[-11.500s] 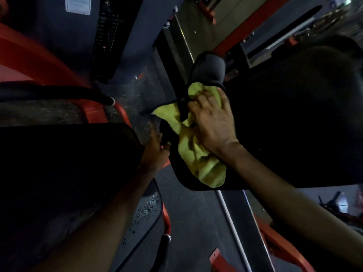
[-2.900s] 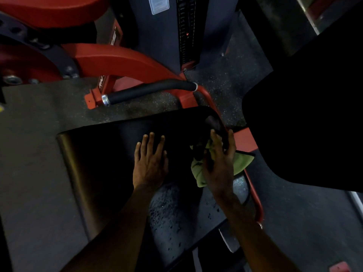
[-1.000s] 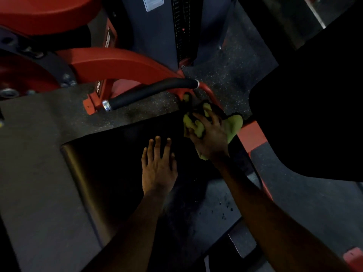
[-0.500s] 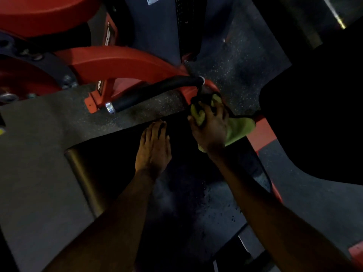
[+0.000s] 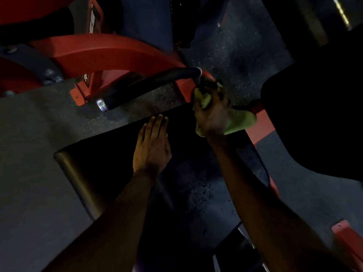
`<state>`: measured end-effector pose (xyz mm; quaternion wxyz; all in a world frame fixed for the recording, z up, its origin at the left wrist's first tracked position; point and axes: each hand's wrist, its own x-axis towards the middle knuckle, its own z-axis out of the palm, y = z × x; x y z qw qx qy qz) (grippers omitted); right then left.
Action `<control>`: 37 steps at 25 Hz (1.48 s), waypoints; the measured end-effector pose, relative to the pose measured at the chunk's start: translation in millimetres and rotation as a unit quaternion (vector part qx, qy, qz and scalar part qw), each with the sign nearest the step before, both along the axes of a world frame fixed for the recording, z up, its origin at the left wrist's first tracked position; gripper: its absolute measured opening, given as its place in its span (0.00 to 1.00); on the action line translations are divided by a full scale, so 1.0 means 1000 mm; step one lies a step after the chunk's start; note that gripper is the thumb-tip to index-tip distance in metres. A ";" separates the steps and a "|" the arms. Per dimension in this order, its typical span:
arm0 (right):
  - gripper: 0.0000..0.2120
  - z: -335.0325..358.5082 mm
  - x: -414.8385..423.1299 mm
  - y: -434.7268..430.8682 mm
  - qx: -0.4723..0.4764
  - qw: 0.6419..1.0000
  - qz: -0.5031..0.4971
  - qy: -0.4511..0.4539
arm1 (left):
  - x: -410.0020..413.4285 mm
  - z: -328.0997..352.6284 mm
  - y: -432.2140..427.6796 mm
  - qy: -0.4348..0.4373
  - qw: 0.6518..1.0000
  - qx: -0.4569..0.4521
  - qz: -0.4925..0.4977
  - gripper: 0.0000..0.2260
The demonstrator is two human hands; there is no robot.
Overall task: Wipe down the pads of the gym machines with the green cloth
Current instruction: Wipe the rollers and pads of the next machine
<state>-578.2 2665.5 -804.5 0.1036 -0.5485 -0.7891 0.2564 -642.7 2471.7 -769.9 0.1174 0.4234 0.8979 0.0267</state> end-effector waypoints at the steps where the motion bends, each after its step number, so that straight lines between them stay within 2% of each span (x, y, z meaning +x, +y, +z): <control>1: 0.26 0.002 -0.008 -0.004 0.000 0.999 0.048 -0.003 | 0.000 0.001 0.001 -0.001 1.000 -0.003 -0.001 0.24; 3: 0.26 0.001 -0.007 0.000 0.013 0.990 0.141 0.013 | 0.000 0.002 0.001 -0.005 1.000 -0.011 0.002 0.24; 5: 0.27 -0.002 0.012 0.015 0.025 0.981 0.188 0.038 | -0.001 0.001 0.001 -0.012 1.000 -0.015 0.007 0.24; 6: 0.27 -0.003 0.026 0.020 0.025 0.983 0.175 0.050 | -0.001 0.002 0.000 -0.012 1.000 -0.014 0.008 0.24; 8: 0.29 -0.004 0.058 0.018 0.013 0.994 0.084 0.066 | -0.001 0.002 0.000 -0.005 1.000 -0.009 0.004 0.24; 11: 0.32 -0.002 0.108 -0.014 -0.005 0.999 0.002 0.033 | -0.001 0.002 0.001 0.002 1.000 -0.001 0.004 0.23; 15: 0.33 0.008 0.133 -0.058 -0.016 0.999 -0.025 -0.011 | -0.001 0.001 0.001 0.005 1.000 0.000 0.006 0.23; 20: 0.32 0.003 0.042 -0.009 -0.020 0.999 0.021 0.020 | 0.001 -0.002 0.000 0.008 1.000 0.004 0.004 0.23; 22: 0.33 0.002 0.040 0.003 -0.022 0.998 0.043 0.040 | 0.000 -0.002 0.000 0.009 1.000 0.009 0.005 0.23; 24: 0.34 0.003 0.074 -0.005 -0.015 0.998 0.054 0.042 | 0.000 -0.001 0.001 0.014 1.000 0.013 0.002 0.23; 28: 0.36 0.009 0.176 -0.051 -0.035 0.999 -0.016 -0.002 | 0.000 -0.001 0.000 0.014 1.000 0.024 -0.004 0.23; 30: 0.35 0.012 0.199 -0.070 -0.055 0.997 -0.043 -0.015 | -0.001 -0.003 -0.001 0.016 0.999 0.029 -0.009 0.23; 33: 0.34 0.009 0.171 -0.066 -0.032 0.998 -0.032 -0.035 | -0.002 -0.004 -0.001 0.021 0.999 0.047 -0.008 0.23; 35: 0.32 0.008 0.126 -0.051 -0.009 1.000 -0.002 -0.022 | -0.001 -0.005 -0.002 0.026 0.998 0.054 -0.011 0.22; 37: 0.32 0.009 0.091 -0.036 -0.025 0.999 0.025 -0.006 | -0.001 -0.008 -0.002 0.036 0.998 0.054 -0.012 0.22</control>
